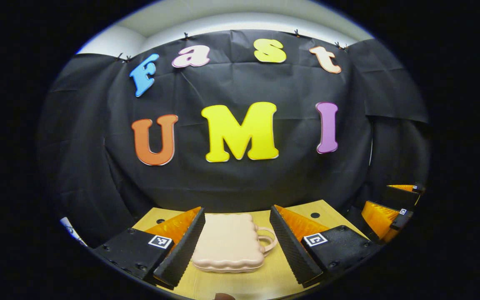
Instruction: First open the suitcase, pack the skin care products into it, and then close the suitcase.
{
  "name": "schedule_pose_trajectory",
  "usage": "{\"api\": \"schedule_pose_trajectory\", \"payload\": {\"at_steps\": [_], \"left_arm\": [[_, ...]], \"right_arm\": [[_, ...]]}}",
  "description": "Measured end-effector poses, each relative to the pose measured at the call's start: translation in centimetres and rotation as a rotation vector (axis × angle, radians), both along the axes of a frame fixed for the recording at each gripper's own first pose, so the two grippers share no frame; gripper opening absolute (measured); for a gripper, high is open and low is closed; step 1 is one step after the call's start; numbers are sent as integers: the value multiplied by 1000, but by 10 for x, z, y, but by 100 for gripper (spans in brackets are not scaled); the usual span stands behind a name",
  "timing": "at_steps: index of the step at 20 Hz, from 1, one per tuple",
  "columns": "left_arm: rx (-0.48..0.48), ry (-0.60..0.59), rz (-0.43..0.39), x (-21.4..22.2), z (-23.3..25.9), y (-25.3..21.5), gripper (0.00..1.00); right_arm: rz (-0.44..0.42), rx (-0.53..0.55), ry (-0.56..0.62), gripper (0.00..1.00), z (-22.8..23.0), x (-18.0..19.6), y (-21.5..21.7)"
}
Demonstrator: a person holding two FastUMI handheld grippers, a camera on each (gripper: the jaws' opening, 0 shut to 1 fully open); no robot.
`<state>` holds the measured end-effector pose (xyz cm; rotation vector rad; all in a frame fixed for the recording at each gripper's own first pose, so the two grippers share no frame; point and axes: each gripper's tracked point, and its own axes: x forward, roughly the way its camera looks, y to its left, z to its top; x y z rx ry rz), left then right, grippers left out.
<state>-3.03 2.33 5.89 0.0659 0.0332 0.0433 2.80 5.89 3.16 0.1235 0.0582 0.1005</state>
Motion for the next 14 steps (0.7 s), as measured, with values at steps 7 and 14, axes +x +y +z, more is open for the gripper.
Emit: {"api": "schedule_pose_trajectory", "payload": {"at_steps": [7, 14], "left_arm": [[13, -67, -5, -31, 4, 58, 99], [-29, -56, -6, -32, -2, 89, 99]], "right_arm": [[89, -46, -15, 79, 16, -16, 97], [120, -92, -16, 80, 22, -24, 141]]}}
